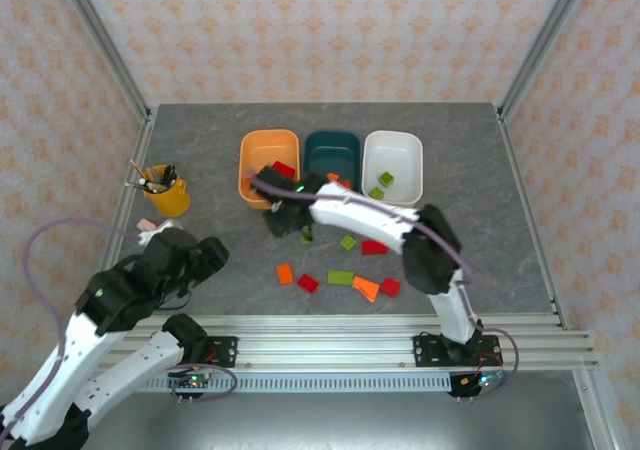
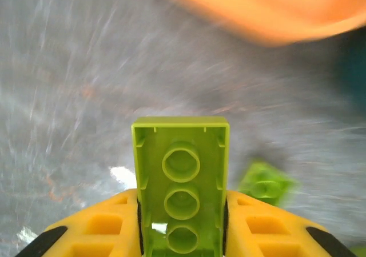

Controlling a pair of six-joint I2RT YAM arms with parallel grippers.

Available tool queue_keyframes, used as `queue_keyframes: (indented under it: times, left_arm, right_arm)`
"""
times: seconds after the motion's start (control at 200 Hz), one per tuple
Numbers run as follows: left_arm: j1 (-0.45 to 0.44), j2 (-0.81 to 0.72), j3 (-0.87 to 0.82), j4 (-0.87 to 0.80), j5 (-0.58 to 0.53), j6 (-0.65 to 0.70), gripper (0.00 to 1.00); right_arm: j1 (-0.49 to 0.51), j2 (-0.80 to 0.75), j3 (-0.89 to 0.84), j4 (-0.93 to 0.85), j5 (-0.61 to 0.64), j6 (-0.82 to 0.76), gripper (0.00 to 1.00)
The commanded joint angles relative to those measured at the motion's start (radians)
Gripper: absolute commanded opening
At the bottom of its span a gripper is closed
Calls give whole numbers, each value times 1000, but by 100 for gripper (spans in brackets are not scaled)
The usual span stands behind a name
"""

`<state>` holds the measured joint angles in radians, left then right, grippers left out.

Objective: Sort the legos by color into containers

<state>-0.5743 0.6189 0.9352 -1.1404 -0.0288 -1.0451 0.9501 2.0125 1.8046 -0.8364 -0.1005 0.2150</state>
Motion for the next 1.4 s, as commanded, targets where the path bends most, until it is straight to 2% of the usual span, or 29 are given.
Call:
queue_keyframes:
  times: [0.0, 0.145, 0.275, 0.545, 0.786, 0.911, 1.026, 1.256, 1.396]
  left_arm:
    - [2, 119, 3, 270, 126, 96, 77]
    - [-3, 329, 77, 403, 187, 144, 77]
    - [-7, 490, 153, 489, 231, 173, 76]
    - [-23, 736, 309, 567, 288, 214, 76]
    - [-27, 839, 393, 530, 279, 235, 76]
    - [-28, 849, 396, 502, 267, 243, 76]
    - [-28, 841, 392, 460, 248, 258, 76]
    - [-29, 809, 350, 370, 203, 258, 75]
    - [-32, 775, 298, 334, 203, 274, 75]
  right_arm:
    - [-135, -146, -75, 11, 47, 41, 32]
    - [-338, -227, -153, -17, 67, 75, 31]
    - [-488, -214, -191, -61, 91, 140, 30]
    - [-626, -16, -125, -130, 127, 197, 31]
    - [-645, 106, -76, -134, 139, 189, 39]
    - [-645, 111, -54, -153, 152, 205, 53]
    - [-639, 49, -58, -142, 147, 206, 60]
    - [-574, -137, -21, -143, 150, 169, 57]
    - [-510, -304, -114, -90, 86, 149, 59]
